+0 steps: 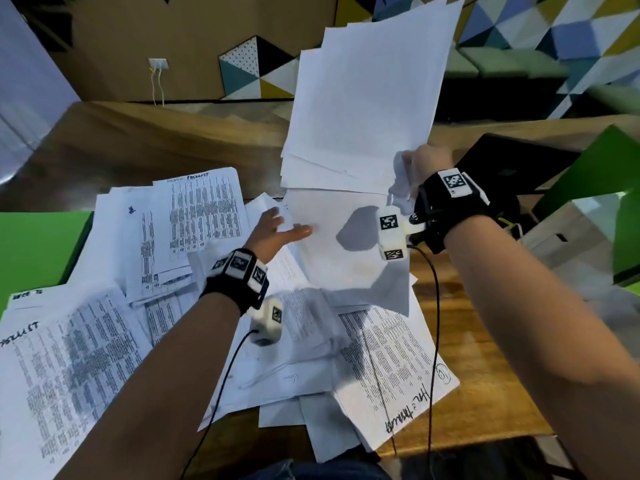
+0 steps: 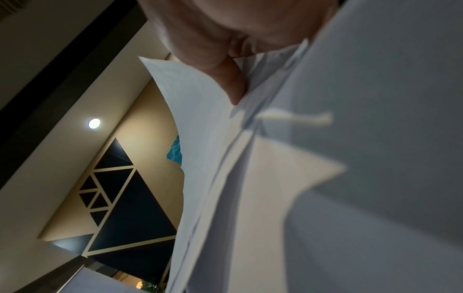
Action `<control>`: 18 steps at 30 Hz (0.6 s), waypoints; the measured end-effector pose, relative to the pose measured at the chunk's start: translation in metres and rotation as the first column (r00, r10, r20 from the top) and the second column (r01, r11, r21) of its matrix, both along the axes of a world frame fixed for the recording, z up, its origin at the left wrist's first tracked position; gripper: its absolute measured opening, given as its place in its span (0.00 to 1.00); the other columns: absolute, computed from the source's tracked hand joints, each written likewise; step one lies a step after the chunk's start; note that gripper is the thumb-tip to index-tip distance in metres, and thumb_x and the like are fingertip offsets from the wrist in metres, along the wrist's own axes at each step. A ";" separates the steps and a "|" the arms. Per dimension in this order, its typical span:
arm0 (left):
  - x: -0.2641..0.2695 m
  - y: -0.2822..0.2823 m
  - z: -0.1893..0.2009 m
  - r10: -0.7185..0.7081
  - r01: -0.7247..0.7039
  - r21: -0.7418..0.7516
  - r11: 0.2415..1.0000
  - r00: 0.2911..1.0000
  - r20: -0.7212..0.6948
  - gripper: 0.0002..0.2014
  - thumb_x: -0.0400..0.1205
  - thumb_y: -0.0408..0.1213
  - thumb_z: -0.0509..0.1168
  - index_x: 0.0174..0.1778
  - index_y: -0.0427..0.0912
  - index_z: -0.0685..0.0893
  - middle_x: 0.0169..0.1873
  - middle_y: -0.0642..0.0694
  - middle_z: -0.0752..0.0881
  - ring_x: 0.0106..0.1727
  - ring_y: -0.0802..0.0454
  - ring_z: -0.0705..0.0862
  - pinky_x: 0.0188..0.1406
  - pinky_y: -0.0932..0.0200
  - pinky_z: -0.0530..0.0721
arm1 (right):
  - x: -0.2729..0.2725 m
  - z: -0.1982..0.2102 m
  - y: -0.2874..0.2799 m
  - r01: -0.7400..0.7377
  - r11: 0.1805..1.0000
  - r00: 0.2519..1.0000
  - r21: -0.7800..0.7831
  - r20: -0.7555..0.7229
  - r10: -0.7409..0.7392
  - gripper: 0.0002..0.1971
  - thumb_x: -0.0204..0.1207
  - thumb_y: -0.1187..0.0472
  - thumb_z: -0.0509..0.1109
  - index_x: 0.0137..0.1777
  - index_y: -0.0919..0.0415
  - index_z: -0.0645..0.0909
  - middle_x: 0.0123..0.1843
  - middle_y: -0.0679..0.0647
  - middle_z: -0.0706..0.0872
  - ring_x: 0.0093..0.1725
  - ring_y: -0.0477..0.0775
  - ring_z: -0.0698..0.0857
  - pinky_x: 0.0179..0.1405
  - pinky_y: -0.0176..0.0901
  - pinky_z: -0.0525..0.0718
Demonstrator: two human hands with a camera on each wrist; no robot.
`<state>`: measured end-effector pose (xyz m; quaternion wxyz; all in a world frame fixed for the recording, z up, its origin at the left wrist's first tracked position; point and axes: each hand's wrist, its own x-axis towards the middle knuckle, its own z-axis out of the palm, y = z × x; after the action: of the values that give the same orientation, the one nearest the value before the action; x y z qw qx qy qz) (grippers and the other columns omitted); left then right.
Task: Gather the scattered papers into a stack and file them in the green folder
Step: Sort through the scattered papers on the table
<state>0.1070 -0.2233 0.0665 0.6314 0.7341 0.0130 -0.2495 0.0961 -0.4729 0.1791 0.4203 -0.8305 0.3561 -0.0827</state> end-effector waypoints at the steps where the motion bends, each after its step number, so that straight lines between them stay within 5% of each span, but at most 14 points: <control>1: -0.003 -0.005 0.007 -0.065 0.064 -0.067 0.996 0.998 -0.018 0.34 0.68 0.40 0.78 0.71 0.40 0.75 0.64 0.45 0.83 0.60 0.63 0.85 0.68 0.50 0.77 | -0.002 -0.001 0.002 0.024 0.997 0.999 0.068 0.023 -0.026 0.07 0.81 0.64 0.59 0.46 0.59 0.79 0.59 0.60 0.84 0.70 0.62 0.80 0.43 0.38 0.81; 3: -0.006 -0.006 0.009 -0.124 0.123 -0.098 0.988 0.992 -0.011 0.20 0.73 0.32 0.74 0.61 0.41 0.83 0.52 0.48 0.88 0.48 0.66 0.89 0.55 0.57 0.79 | -0.003 -0.001 0.003 -0.065 0.998 0.988 -0.003 -0.143 0.064 0.12 0.80 0.65 0.62 0.34 0.58 0.70 0.53 0.60 0.82 0.69 0.61 0.80 0.53 0.43 0.81; 5: -0.006 0.002 0.002 -0.094 0.092 -0.092 0.992 0.995 -0.028 0.17 0.72 0.29 0.74 0.57 0.36 0.86 0.54 0.39 0.88 0.57 0.45 0.88 0.64 0.42 0.81 | -0.007 -0.005 0.003 -0.105 0.976 0.964 -0.191 -0.262 0.053 0.05 0.80 0.68 0.62 0.50 0.65 0.79 0.63 0.65 0.82 0.69 0.63 0.79 0.64 0.49 0.77; 7: -0.002 0.014 -0.006 -0.083 0.080 -0.085 0.993 0.996 -0.042 0.12 0.75 0.25 0.70 0.55 0.32 0.85 0.51 0.33 0.87 0.57 0.36 0.85 0.65 0.38 0.80 | -0.009 -0.022 -0.004 -0.159 0.943 0.953 -0.292 -0.293 0.070 0.15 0.83 0.68 0.59 0.66 0.68 0.77 0.68 0.66 0.80 0.69 0.65 0.78 0.67 0.52 0.74; 11: 0.008 0.036 -0.005 -0.073 0.074 0.039 0.996 0.997 -0.033 0.02 0.76 0.25 0.69 0.41 0.35 0.85 0.33 0.44 0.90 0.35 0.47 0.88 0.44 0.54 0.86 | -0.015 -0.054 -0.004 -0.144 0.951 0.949 -0.275 -0.310 0.054 0.19 0.83 0.66 0.59 0.74 0.63 0.71 0.72 0.61 0.77 0.73 0.63 0.75 0.68 0.51 0.76; 14: 0.015 0.050 -0.001 -0.072 0.066 0.175 0.982 0.997 0.027 0.06 0.76 0.27 0.70 0.47 0.29 0.85 0.38 0.36 0.85 0.36 0.46 0.83 0.44 0.57 0.81 | -0.021 -0.069 -0.002 -0.171 0.937 0.921 -0.303 -0.386 0.043 0.18 0.83 0.65 0.56 0.73 0.64 0.72 0.72 0.62 0.78 0.74 0.63 0.74 0.72 0.51 0.74; 18: 0.037 0.072 0.018 -0.164 0.082 0.497 0.864 0.979 0.123 0.01 0.77 0.31 0.69 0.42 0.38 0.84 0.29 0.41 0.77 0.27 0.51 0.72 0.28 0.65 0.68 | -0.037 -0.095 -0.008 -0.303 0.886 0.853 -0.351 -0.514 0.088 0.18 0.84 0.65 0.54 0.72 0.62 0.74 0.73 0.59 0.78 0.76 0.59 0.73 0.74 0.46 0.71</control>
<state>0.1435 -0.1512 0.0849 0.4067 0.8869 -0.0222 -0.2178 0.0595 -0.4811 0.0844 0.1358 -0.9272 0.3351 0.0974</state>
